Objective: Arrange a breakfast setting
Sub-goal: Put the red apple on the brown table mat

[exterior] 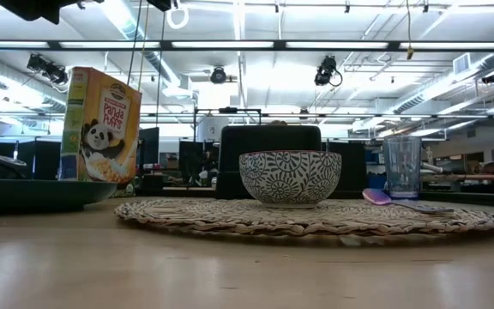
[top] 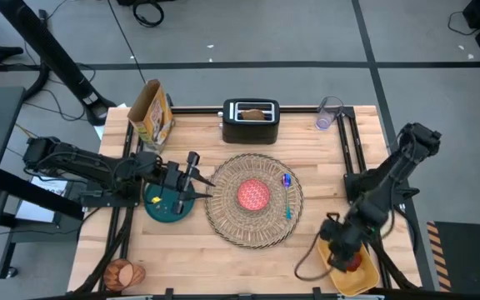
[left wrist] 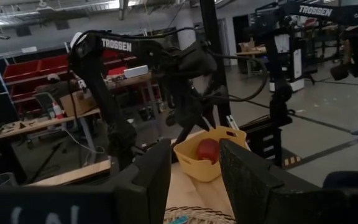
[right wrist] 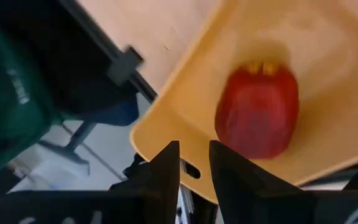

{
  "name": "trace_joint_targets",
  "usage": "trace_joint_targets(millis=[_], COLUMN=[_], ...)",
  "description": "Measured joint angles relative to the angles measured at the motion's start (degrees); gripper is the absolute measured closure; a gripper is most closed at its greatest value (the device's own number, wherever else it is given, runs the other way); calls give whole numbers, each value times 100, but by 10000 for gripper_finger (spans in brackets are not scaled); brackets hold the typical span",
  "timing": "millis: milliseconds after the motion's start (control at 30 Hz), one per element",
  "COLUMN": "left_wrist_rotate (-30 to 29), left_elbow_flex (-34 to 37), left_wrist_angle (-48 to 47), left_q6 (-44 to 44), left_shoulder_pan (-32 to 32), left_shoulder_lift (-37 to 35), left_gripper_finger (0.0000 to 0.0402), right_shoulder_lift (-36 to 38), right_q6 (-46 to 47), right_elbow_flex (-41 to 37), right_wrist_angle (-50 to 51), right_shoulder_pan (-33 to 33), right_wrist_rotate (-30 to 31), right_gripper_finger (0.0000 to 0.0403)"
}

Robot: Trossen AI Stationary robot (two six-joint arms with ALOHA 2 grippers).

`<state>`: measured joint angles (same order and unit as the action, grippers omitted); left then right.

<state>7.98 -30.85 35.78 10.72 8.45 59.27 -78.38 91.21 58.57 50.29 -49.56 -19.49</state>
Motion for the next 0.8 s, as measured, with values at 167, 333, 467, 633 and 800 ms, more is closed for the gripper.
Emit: trace_joint_targets(millis=[167, 333, 467, 633, 800], left_wrist_rotate=[1, 1, 1, 1, 1], left_elbow_flex=[0, 0, 0, 0, 0], left_wrist_angle=[-147, -182, -174, -146, 72], left_q6=[73, 90, 104, 105, 105], left_shoulder_pan=[219, 397, 481, 505, 505], left_shoulder_lift=[2, 2, 2, 2, 2], left_gripper_finger=[257, 257, 257, 257, 257], right_shoulder_lift=[-609, -1070, -1440, -1710, -1369], right_q6=[1336, 1870, 1792, 1330, 980], right_elbow_flex=[6, 6, -47, -88, -6], right_wrist_angle=[-335, -649, -492, -446, -95], right_shoulder_pan=[-700, -982, -1036, -966, -662], right_wrist_rotate=[-382, -700, -674, -757, 538], right_gripper_finger=[297, 267, 248, 247, 247])
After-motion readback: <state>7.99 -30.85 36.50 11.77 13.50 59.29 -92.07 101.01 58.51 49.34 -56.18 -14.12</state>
